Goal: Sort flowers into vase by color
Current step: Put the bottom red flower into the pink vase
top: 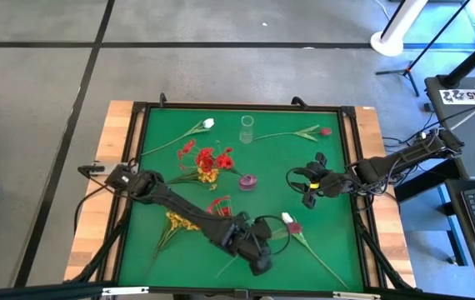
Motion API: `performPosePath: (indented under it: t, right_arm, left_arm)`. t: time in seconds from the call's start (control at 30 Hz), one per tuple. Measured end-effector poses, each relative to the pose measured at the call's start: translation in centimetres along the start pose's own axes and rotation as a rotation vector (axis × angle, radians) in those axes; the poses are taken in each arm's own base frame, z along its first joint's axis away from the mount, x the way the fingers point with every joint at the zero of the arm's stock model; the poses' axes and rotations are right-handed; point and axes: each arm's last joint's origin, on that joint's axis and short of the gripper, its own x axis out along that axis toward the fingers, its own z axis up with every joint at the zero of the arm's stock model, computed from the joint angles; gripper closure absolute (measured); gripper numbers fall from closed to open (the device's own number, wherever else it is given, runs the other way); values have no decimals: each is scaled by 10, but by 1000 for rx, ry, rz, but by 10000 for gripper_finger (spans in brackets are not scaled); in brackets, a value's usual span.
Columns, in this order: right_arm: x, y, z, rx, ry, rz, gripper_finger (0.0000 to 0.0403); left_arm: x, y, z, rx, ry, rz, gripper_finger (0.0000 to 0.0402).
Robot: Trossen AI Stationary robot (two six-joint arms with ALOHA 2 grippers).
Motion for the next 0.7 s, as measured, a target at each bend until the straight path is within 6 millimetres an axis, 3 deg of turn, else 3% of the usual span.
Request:
performPosePath:
  t: [0.17,0.43,0.6,0.7]
  right_arm:
    - [-3,1,6,-11,-15,9,205]
    - [-6,9,19,-11,-109,105,205]
    - [-22,32,37,-99,-331,325,205]
    - [-35,45,42,-166,-452,423,205]
  left_arm:
    - [-58,-14,6,78,-147,122,394]
    - [-135,-40,-16,143,-539,172,395]
    - [-149,-60,-31,219,-594,100,395]
    - [-138,-68,-38,249,-570,32,395]
